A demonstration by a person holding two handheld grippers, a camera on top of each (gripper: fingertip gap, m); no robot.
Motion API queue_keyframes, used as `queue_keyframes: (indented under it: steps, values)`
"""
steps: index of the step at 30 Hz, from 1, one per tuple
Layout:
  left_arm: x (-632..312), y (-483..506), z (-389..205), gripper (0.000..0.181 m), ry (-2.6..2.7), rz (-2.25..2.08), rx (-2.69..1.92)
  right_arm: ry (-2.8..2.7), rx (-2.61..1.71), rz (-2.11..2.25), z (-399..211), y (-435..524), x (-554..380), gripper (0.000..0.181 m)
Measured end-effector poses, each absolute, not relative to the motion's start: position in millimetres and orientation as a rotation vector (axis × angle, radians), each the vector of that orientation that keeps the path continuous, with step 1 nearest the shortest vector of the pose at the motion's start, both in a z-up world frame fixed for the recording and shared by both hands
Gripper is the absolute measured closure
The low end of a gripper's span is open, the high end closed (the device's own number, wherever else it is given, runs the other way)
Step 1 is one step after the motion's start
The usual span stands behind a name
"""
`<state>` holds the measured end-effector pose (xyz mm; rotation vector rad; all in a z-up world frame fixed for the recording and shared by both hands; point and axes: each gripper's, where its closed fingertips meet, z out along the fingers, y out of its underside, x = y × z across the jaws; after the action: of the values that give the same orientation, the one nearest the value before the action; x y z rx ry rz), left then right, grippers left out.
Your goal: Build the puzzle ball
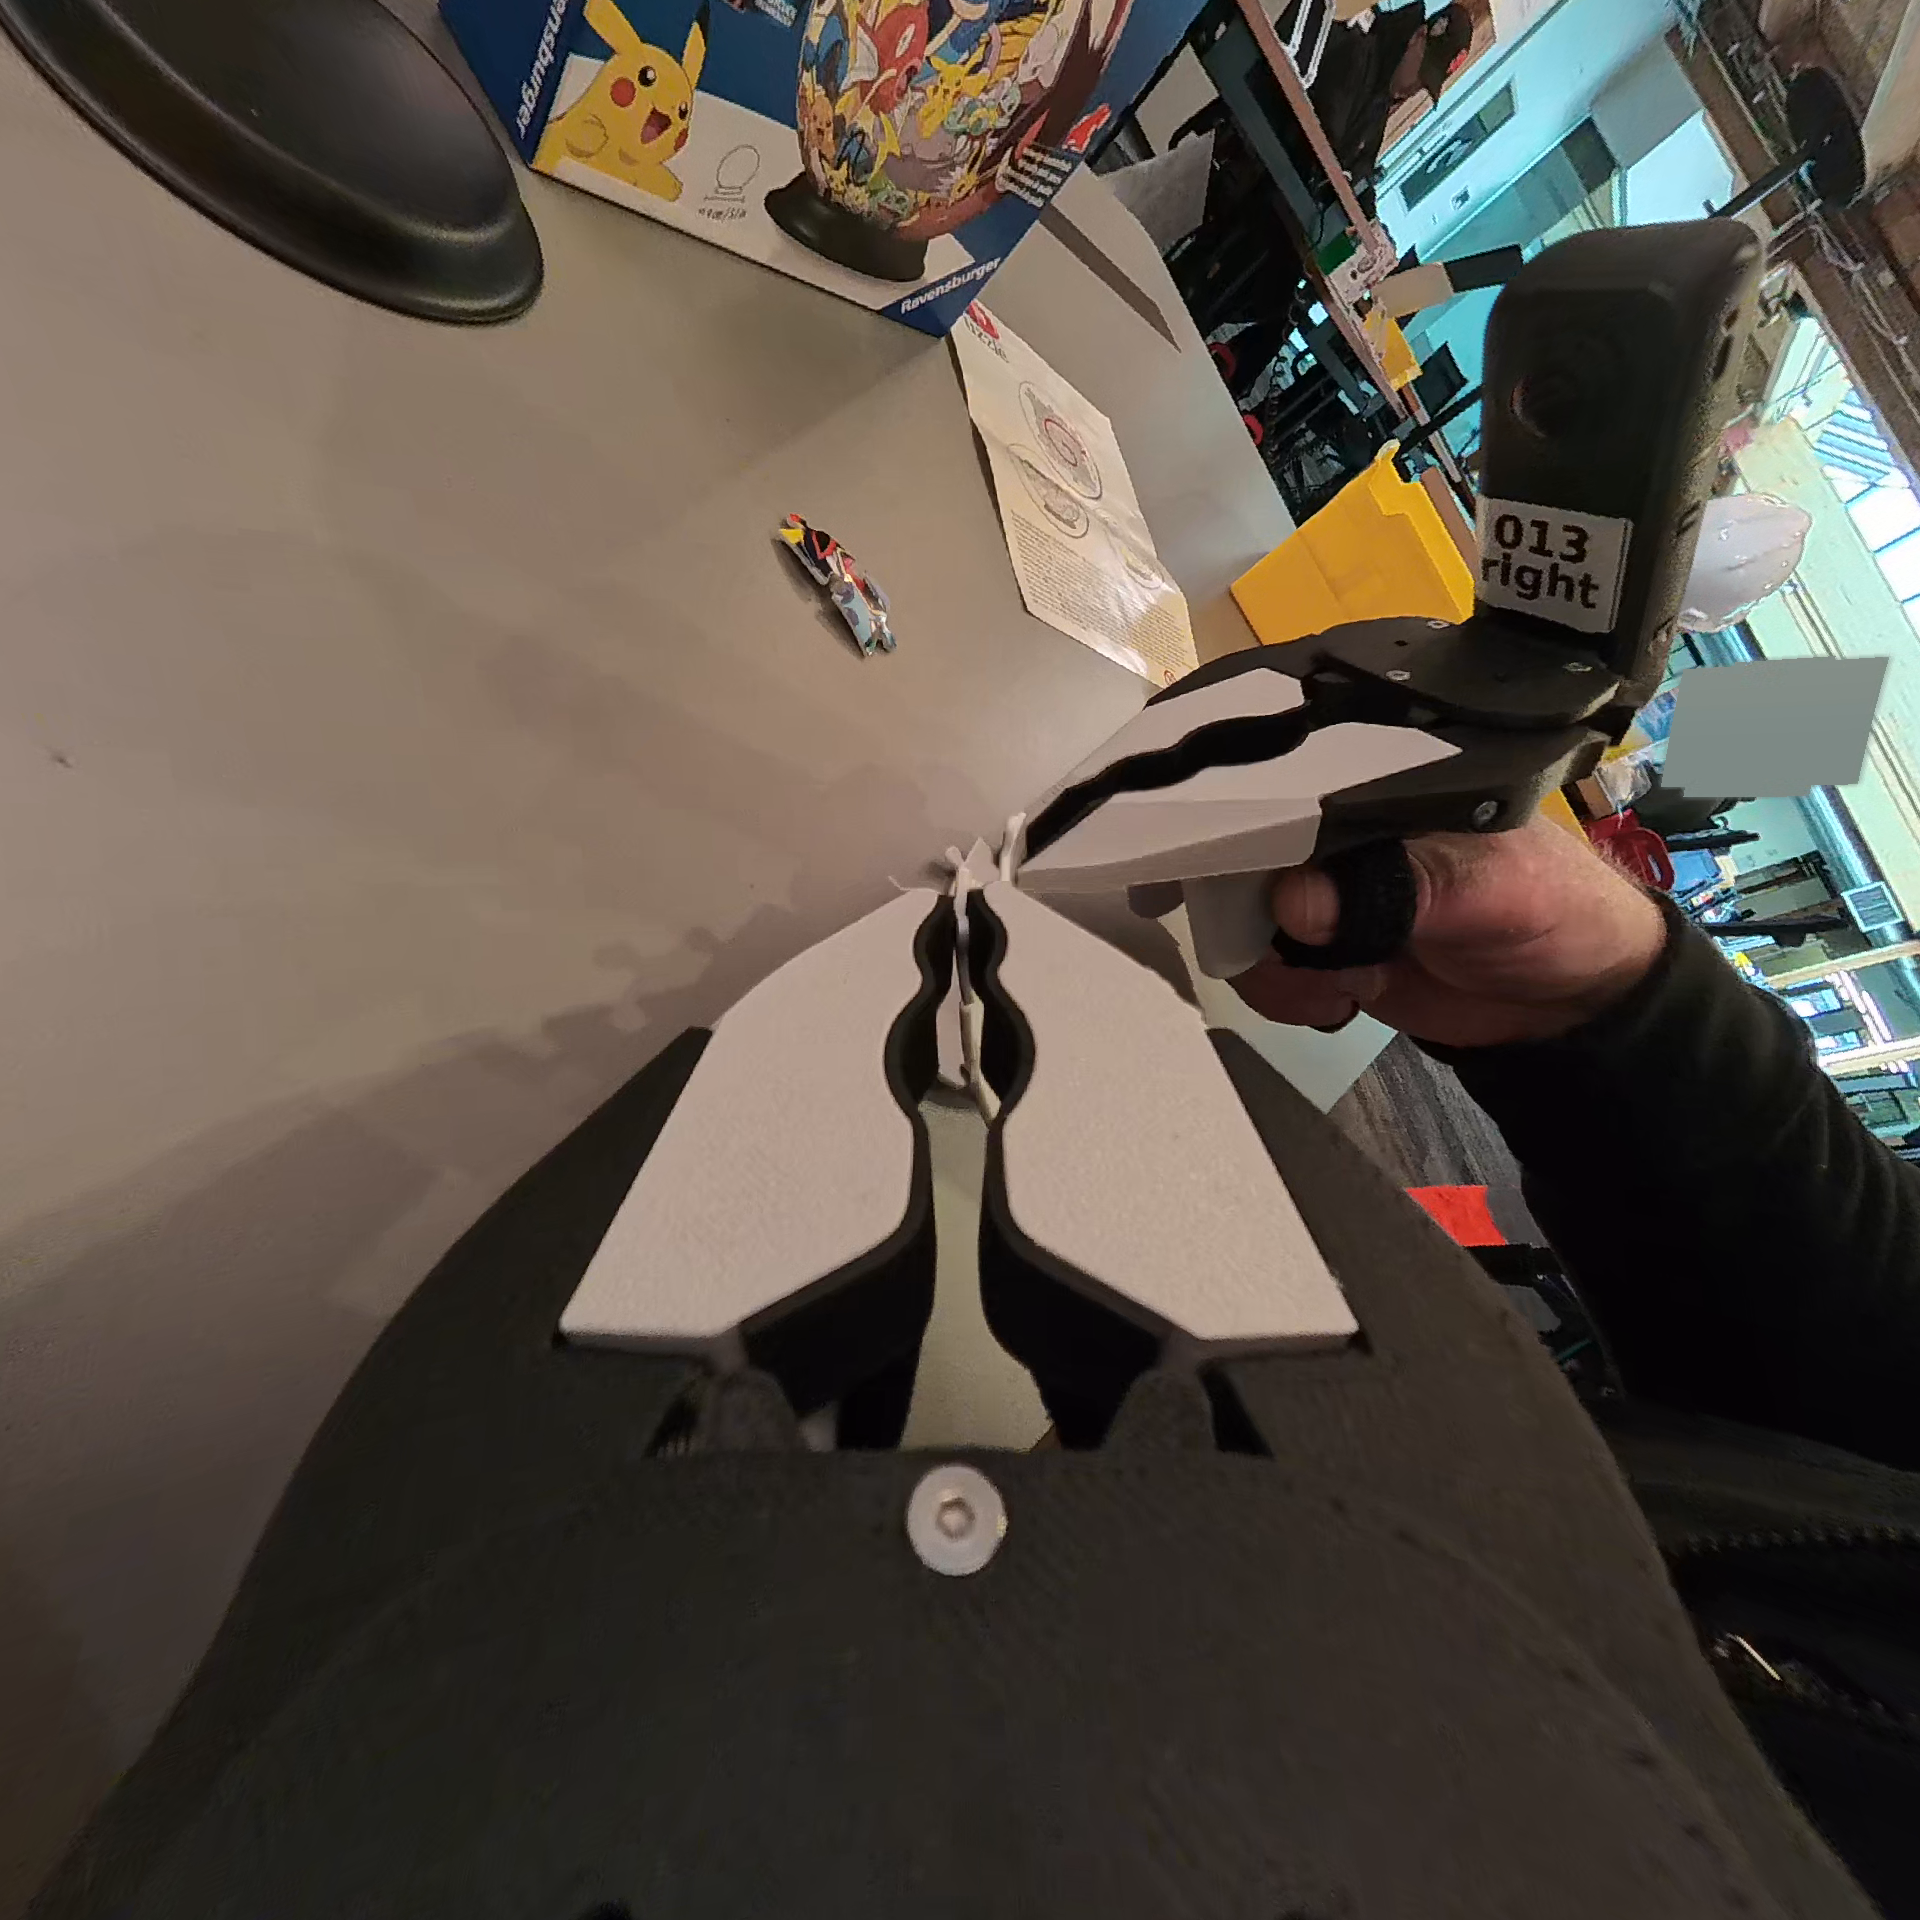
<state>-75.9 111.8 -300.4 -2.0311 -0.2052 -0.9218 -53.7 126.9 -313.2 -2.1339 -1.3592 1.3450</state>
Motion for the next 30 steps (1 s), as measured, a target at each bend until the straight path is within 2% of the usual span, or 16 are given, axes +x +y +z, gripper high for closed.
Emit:
queue_keyframes:
  steps: [30]
  values:
    - [-83.4,115.7,-313.1,0.179,-0.129,-0.63,-2.099,-1.277,-2.262,1.247,-330.1,130.9,-62.2,0.177]
